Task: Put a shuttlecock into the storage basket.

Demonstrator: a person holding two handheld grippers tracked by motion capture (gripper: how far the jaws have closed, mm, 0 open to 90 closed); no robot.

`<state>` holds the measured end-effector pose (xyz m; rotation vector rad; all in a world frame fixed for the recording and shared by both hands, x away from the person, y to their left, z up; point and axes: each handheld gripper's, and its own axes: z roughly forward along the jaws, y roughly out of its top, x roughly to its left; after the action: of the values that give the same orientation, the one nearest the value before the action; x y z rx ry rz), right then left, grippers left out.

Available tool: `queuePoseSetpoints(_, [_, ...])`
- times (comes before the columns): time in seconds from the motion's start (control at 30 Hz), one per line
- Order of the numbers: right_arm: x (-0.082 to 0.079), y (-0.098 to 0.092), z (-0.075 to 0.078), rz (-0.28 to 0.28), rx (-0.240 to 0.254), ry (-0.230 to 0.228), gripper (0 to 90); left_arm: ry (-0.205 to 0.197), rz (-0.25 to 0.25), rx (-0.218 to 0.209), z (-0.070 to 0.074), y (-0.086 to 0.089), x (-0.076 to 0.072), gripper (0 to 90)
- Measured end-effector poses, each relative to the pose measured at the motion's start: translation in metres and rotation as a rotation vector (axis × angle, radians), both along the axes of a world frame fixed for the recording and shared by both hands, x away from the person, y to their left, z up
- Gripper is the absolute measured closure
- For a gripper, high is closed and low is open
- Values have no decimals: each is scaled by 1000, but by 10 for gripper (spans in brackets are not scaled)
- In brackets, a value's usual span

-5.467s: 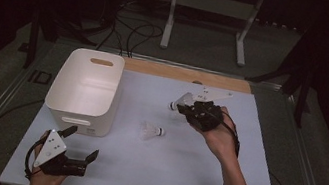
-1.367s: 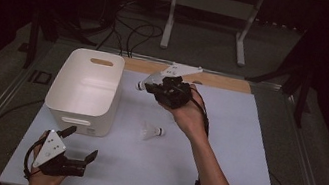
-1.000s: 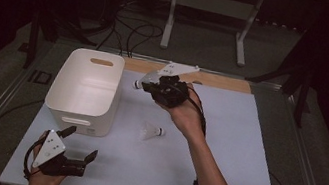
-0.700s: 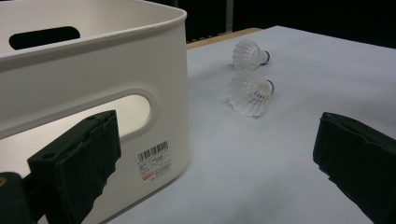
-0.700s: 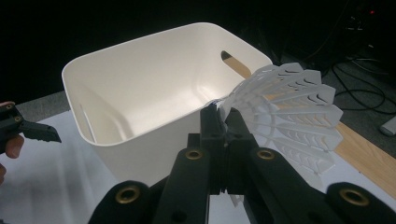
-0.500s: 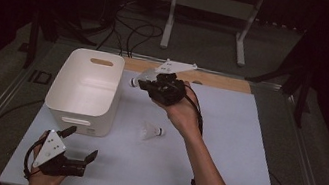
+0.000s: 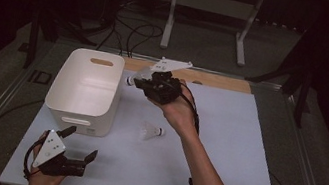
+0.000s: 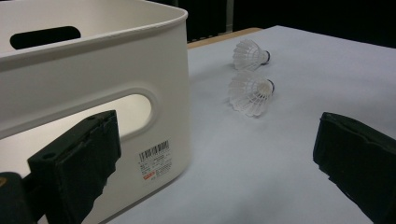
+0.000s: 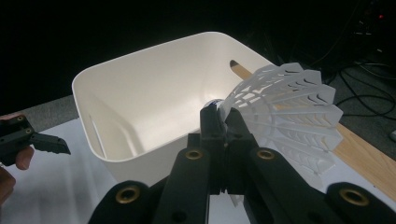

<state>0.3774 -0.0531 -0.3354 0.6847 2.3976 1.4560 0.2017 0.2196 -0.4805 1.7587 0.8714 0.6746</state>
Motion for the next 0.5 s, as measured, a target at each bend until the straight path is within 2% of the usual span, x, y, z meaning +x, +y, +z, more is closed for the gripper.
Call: queuePoseSetpoints(0.5, [-1, 14, 2, 15, -1, -4, 896, -1, 0, 2, 0, 1, 0, 13])
